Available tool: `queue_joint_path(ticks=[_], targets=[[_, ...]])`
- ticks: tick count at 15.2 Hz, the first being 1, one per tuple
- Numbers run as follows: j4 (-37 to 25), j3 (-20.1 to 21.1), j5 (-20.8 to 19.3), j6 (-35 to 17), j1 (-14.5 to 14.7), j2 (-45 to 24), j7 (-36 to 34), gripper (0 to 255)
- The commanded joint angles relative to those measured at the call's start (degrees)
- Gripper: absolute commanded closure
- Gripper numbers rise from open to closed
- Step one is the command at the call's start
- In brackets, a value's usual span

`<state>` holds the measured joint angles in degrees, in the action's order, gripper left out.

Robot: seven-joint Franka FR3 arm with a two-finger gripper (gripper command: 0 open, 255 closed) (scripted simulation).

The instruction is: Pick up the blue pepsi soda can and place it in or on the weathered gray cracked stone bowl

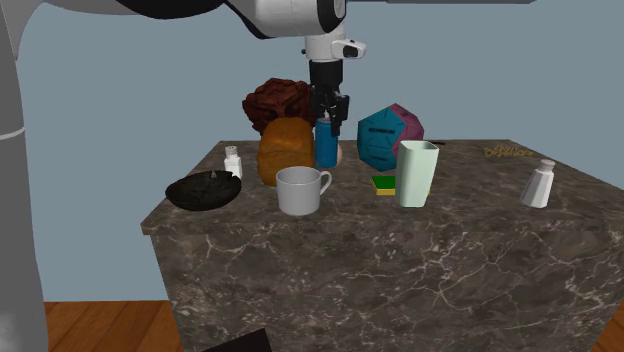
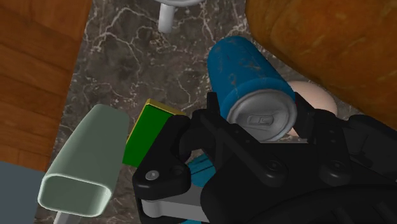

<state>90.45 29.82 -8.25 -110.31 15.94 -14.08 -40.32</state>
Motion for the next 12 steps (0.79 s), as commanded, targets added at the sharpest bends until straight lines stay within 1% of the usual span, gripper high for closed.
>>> queue_joint_path(ticks=[1, 9, 12], targets=[[-1.62, 0.07, 0.14, 1.74, 0.05, 0.16, 0.14, 255], [-8.4, 0.25, -0.07, 7.95, 0.7, -0.47, 0.24, 255], [-2.27, 1.34, 2.28, 6.72, 0.69, 5.02, -1.29, 255]])
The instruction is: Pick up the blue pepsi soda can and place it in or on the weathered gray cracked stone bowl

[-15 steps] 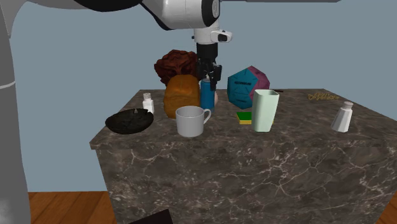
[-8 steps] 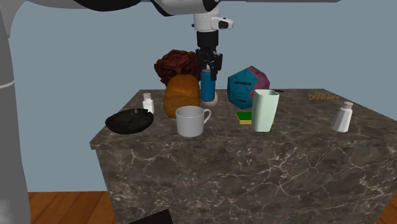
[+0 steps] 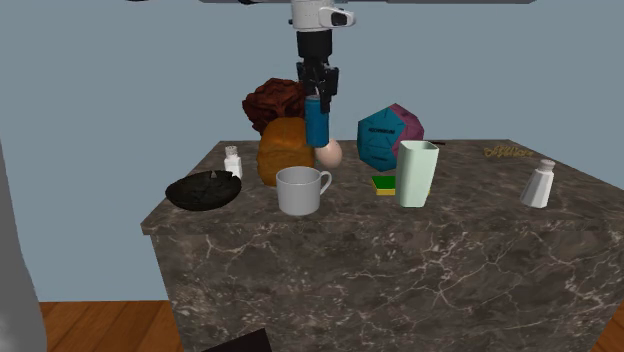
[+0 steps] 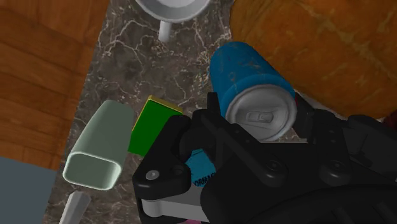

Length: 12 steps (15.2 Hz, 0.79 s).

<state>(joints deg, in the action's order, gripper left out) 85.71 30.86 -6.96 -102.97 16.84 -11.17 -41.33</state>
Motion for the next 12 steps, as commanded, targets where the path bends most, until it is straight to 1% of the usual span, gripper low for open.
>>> queue_joint_path(ticks=[1, 6, 12], targets=[[4.26, 0.65, 1.77, -0.9, -0.11, 3.84, -0.77, 255], [11.74, 2.32, 5.65, -1.49, 0.98, 11.86, -3.35, 255], [17.88, 4.32, 9.95, -0.75, 3.41, 20.09, -7.0, 255]])
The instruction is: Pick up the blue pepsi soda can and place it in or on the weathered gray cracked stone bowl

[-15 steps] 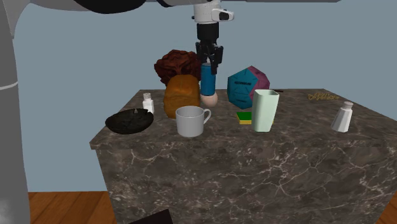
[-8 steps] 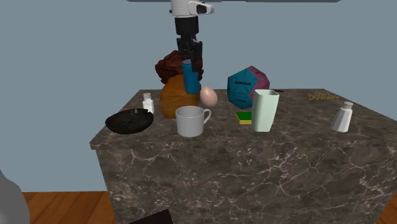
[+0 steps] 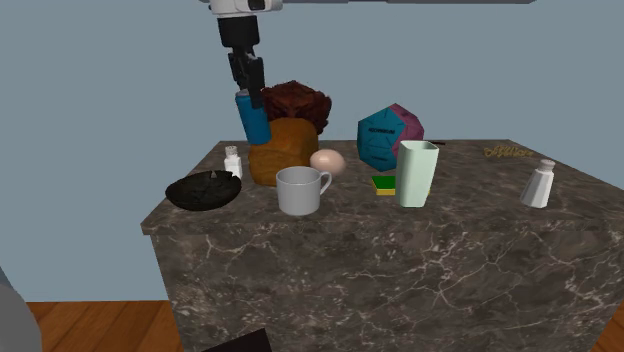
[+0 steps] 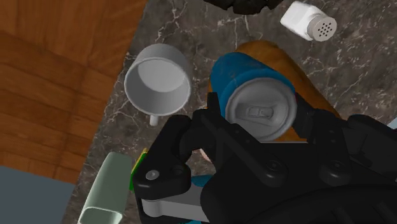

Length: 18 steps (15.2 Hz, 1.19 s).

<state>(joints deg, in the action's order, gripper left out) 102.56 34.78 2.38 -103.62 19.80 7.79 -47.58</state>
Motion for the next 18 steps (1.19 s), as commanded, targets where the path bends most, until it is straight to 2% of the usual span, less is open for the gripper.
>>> queue_joint_path(ticks=[1, 9, 18], targets=[[1.79, 0.76, 1.27, 0.14, 0.94, 2.35, -1.45, 255], [5.15, 3.95, 5.5, 2.67, 4.78, 9.75, -7.48, 255], [12.66, 4.46, 6.24, -4.19, 5.26, 10.51, -7.26, 255]])
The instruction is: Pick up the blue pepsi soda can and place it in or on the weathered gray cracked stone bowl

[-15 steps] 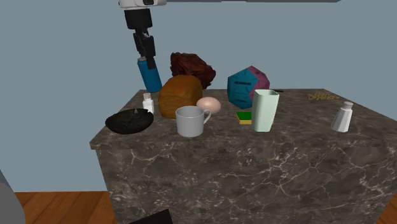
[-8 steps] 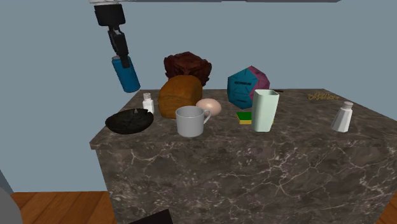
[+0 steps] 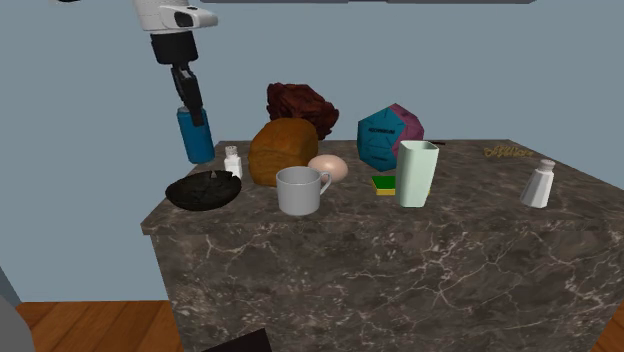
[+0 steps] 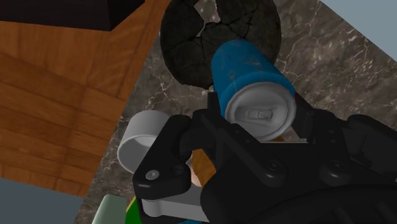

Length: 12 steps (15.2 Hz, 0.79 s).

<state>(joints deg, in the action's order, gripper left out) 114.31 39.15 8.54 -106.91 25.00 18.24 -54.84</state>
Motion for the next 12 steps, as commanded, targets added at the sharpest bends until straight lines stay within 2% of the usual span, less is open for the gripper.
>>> queue_joint_path(ticks=[1, 12], targets=[[1.68, 0.18, 0.13, -1.67, 0.1, 0.07, 0.0, 255], [8.91, 1.47, 0.22, -9.63, 0.33, -0.73, -0.43, 255]])
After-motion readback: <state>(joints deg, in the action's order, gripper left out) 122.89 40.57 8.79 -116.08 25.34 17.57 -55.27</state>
